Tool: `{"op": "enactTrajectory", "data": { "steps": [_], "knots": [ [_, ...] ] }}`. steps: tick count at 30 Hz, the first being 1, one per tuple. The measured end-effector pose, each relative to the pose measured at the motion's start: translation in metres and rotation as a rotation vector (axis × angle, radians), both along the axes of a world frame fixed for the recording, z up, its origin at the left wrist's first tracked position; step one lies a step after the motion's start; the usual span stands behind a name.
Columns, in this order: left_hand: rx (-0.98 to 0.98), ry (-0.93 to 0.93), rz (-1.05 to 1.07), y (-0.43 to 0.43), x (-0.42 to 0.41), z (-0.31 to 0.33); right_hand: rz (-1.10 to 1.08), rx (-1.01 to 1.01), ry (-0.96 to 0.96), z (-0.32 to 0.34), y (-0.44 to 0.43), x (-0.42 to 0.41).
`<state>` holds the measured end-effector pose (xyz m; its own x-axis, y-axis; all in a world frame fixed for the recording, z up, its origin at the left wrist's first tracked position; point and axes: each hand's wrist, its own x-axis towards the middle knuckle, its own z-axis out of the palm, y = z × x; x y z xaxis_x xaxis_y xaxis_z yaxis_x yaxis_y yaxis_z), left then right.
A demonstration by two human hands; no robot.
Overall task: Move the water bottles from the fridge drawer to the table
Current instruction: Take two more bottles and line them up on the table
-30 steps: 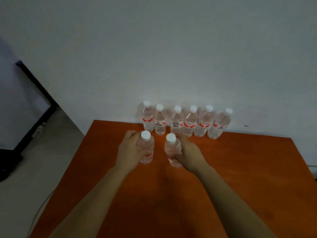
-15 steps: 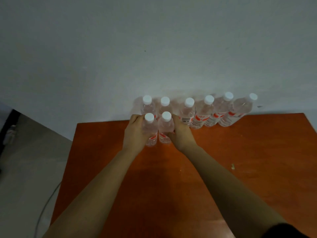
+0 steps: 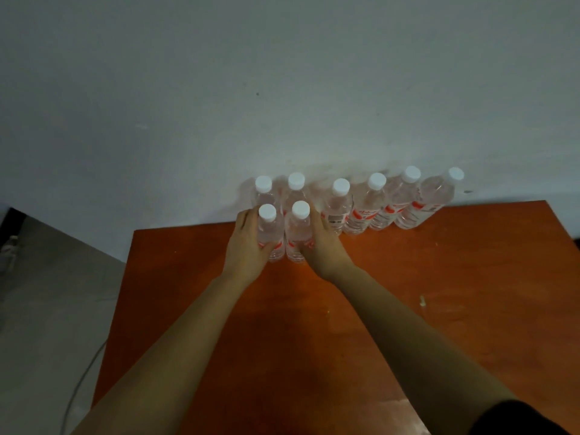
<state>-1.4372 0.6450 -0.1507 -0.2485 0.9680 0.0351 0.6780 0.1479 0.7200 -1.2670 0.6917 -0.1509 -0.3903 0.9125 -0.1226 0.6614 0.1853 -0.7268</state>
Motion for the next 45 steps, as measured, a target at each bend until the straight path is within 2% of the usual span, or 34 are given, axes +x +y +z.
{"op": "enactTrajectory", "data": {
  "steps": [3, 6, 9, 12, 18, 24, 28, 33, 39, 45],
  "knots": [
    [0.030, 0.015, -0.024, -0.006, 0.006, 0.019, 0.075, 0.025, -0.031, 0.011, -0.007, 0.015],
    [0.104, 0.159, -0.049, -0.011, 0.014, 0.042, 0.053, 0.113, -0.017, 0.036, -0.018, 0.041],
    [0.170, 0.324, -0.079, -0.013, 0.037, 0.067, -0.032, 0.279, -0.059, 0.064, -0.034, 0.085],
    [0.236, 0.404, -0.126, -0.015, 0.085, 0.093, -0.199, 0.422, -0.144, 0.080, -0.055, 0.149],
    [0.402, 0.517, -0.372, -0.040, 0.256, 0.145, -0.580, 0.557, -0.368, 0.113, -0.150, 0.316],
    [0.562, 0.558, -0.597, -0.136, 0.461, 0.184, -0.964, 0.599, -0.689, 0.155, -0.321, 0.496],
    [0.630, 0.571, -0.766, -0.223, 0.578, 0.194, -1.164, 0.577, -0.831, 0.170, -0.445, 0.591],
    [0.703, 0.535, -0.997, -0.319, 0.704, 0.195, -1.420, 0.494, -0.854, 0.168, -0.568, 0.677],
    [0.766, 0.466, -1.210, -0.404, 0.853, 0.173, -1.588, 0.353, -0.855, 0.136, -0.669, 0.772],
    [0.744, 0.339, -1.432, -0.492, 1.023, 0.149, -1.693, 0.152, -0.992, 0.116, -0.762, 0.893]
  ]
}}
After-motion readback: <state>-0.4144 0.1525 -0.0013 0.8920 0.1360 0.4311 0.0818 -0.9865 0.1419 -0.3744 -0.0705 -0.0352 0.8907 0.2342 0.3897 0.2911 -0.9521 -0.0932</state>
